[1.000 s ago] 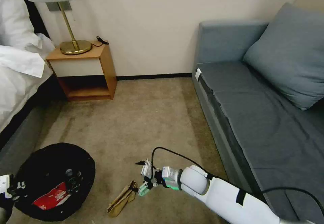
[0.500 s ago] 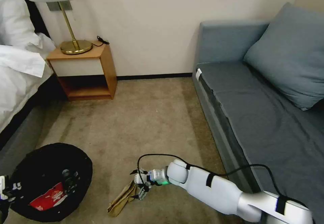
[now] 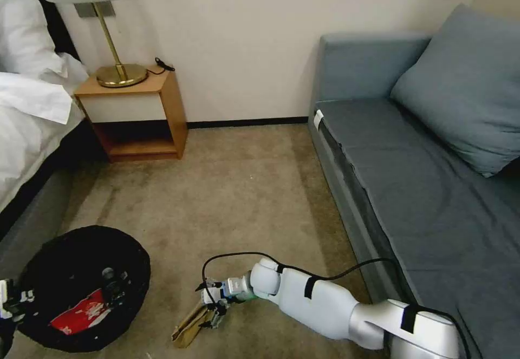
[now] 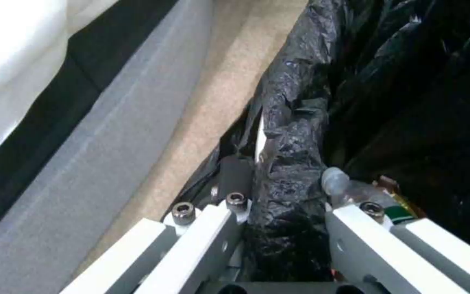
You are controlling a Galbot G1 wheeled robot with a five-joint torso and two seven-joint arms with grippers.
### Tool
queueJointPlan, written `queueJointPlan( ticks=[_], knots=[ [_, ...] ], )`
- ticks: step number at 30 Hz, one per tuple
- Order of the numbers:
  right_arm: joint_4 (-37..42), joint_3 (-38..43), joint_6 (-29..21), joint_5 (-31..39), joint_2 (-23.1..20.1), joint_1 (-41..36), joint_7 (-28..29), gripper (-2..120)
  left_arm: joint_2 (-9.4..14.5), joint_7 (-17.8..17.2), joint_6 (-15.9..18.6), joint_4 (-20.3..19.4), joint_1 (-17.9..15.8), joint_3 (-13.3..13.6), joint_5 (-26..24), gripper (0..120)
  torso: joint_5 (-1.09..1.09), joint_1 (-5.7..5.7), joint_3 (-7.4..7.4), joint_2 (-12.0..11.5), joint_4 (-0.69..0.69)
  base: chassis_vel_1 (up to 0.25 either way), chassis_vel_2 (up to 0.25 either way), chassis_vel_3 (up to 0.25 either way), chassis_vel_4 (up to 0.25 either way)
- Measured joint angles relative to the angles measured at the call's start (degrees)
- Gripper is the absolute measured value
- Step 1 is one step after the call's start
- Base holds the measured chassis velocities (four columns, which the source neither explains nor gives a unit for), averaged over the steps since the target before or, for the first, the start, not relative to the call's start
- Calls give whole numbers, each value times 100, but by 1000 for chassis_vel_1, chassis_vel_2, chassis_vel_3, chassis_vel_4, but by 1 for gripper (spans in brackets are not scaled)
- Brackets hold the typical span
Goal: Pick up the trash bin, then pick up the garbage on the floor and place it into the trash bin.
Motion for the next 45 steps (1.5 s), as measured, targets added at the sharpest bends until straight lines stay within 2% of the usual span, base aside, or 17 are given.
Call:
queueJointPlan(
  ticks=[3, 4, 6, 7, 10, 12, 15, 17, 20, 23, 31, 36, 40, 42, 43, 45],
  knots=[
    [-26, 3, 6, -21, 14, -5, -4, 79, 0, 0, 0, 0, 1, -2, 0, 3, 0, 0, 0, 0, 0, 0, 0, 0, 0],
    [-116, 13, 21, -58, 52, -47, -2, 68, -3, 3, 0, -7, 4, -17, -3, 3, 0, 0, 0, 0, 0, 0, 0, 0, 0],
    [-177, 39, 42, -110, 82, -130, 18, 58, -10, 5, 0, -14, 14, -33, -9, 3, 0, 0, 0, 0, -1, 0, 0, 0, 0],
    [-177, 39, 42, -110, 82, -130, 18, 58, -10, 5, 0, -14, 14, -33, -9, 3, 0, 0, 0, 0, -1, 0, 0, 0, 0],
    [-189, 64, 63, -179, 123, -189, 31, 42, -2, 5, 0, -12, 12, -38, -13, 3, 1, 0, 0, 0, -1, 0, 0, 0, 0],
    [-189, 72, 64, -182, 132, -194, 34, 39, 0, 6, 0, -12, 12, -37, -14, 3, 1, 0, 0, 0, -1, 0, 0, 0, 0],
    [-182, 92, 65, -190, 143, -197, 43, 25, 5, 6, 1, -27, 11, -38, -15, 3, 0, 0, 0, 0, -1, 0, 0, 0, 0],
    [-185, 95, 64, -192, 146, -197, 45, 23, 5, 6, 1, -29, 12, -38, -16, 3, 1, 0, 0, 0, 0, 0, 0, 0, 0],
    [-250, 161, 77, -238, 174, -219, 68, 7, 5, 6, 1, -31, 18, -41, -17, 3, 1, 0, 0, 0, -1, 0, 0, 0, 0],
    [-252, 166, 88, -255, 173, -237, 69, 0, 6, 6, 1, -30, 19, -41, -20, 3, 1, 0, 0, 0, 0, 0, 0, 0, 0],
    [-118, 442, 111, -312, 101, -388, 125, 0, -10, 5, 1, -8, 1, -10, -17, 3, 1, 0, 0, 0, 0, 0, 0, 0, 0],
    [433, 777, 53, -223, -201, -516, 368, 0, 21, 5, -5, 14, 11, 10, -11, 3, 1, 0, 0, 0, -1, 0, 0, 0, 0],
    [1053, 1276, -130, 148, -452, -672, 673, 0, 56, 4, -5, 22, 11, 4, -20, 3, 1, 0, 0, 0, -1, 0, 0, 0, 0],
    [1433, 1561, -237, 482, -575, -769, 815, 0, 77, 2, -6, 39, 10, 11, -21, 3, 2, 0, 0, 0, -2, 0, 0, 0, 0],
    [1834, 1777, -335, 886, -692, -869, 978, 0, 92, 0, -11, 52, 15, 33, -20, 3, 2, 0, 0, 0, -1, 0, 0, 0, 0],
    [2033, 1870, -391, 1087, -739, -917, 1076, 0, 97, -5, -18, 62, 16, 51, -19, 3, 2, 0, 0, 0, -2, 0, 0, 0, 0]
  ],
)
